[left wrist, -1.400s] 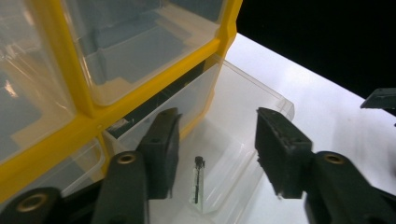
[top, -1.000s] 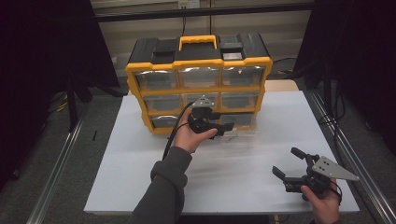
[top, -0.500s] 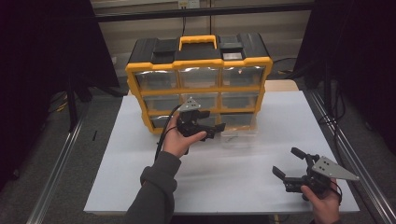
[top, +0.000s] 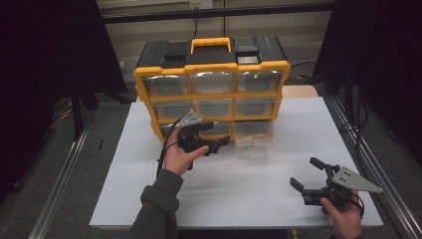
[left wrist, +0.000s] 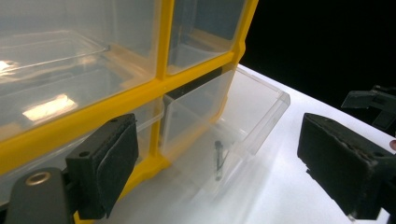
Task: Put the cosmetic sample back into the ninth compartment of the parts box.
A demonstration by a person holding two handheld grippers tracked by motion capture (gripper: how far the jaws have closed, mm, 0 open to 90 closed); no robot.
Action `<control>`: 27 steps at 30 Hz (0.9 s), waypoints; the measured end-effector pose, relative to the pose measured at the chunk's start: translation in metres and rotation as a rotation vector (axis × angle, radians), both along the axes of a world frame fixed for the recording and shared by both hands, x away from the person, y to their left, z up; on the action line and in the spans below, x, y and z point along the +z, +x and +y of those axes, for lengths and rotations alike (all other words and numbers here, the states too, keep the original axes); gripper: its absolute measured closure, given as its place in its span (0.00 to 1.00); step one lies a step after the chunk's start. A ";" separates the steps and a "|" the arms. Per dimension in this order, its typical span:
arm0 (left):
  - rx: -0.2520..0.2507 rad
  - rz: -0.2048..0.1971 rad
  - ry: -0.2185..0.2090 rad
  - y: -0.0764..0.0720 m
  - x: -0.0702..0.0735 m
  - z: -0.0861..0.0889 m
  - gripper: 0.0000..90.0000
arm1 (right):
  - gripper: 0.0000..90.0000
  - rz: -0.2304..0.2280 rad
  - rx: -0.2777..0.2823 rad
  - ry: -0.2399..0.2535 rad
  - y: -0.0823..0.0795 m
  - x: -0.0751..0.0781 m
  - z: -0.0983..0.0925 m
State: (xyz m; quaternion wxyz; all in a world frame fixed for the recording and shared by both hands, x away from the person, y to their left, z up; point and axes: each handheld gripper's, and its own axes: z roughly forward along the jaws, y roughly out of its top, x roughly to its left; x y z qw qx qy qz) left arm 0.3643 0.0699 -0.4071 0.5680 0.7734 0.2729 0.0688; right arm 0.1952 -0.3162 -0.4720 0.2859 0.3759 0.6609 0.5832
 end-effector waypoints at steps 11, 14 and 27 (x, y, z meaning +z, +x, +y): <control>0.017 -0.015 0.013 -0.006 -0.013 0.020 0.11 | 0.02 0.002 -0.002 0.001 0.000 0.000 0.000; 0.024 -0.016 0.004 -0.008 -0.016 0.026 0.09 | 0.02 0.001 -0.002 0.001 0.000 0.000 0.000; 0.061 -0.033 -0.018 -0.021 -0.029 0.057 0.08 | 0.02 0.004 0.006 -0.006 0.000 0.000 0.001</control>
